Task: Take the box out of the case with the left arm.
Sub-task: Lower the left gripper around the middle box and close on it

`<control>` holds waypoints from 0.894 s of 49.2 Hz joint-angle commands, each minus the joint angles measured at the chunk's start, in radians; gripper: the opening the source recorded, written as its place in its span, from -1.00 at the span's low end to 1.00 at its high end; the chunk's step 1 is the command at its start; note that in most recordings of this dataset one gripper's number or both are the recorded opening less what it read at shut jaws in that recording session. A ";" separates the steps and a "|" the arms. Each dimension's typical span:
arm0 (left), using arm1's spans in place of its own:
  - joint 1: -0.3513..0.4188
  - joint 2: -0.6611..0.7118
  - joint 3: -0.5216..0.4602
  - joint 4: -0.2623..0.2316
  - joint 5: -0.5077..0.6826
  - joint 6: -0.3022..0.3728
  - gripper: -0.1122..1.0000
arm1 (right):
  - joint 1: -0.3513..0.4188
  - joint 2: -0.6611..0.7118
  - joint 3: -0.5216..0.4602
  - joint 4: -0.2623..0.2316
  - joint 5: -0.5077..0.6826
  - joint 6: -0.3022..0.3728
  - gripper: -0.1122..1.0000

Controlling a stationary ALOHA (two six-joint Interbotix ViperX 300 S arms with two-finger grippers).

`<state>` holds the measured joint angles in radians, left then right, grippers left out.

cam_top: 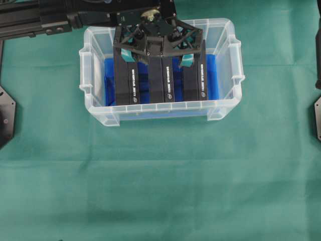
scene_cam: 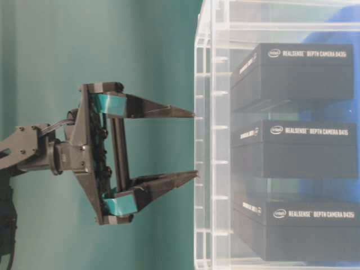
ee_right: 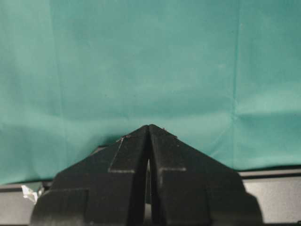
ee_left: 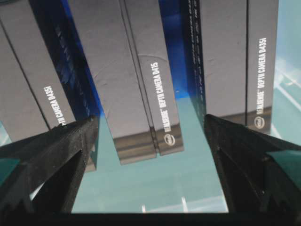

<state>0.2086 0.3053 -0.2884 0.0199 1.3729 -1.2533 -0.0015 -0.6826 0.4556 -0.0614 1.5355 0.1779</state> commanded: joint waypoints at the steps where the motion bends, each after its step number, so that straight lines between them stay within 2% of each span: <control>1: 0.005 -0.018 0.005 0.005 -0.011 -0.002 0.97 | 0.000 0.000 -0.012 0.000 -0.005 0.002 -0.81; 44: 0.025 -0.012 0.187 0.006 -0.218 -0.009 0.97 | 0.000 0.002 0.006 0.000 -0.009 0.002 -0.81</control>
<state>0.2301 0.3068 -0.0997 0.0230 1.1658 -1.2625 -0.0015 -0.6796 0.4694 -0.0614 1.5309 0.1779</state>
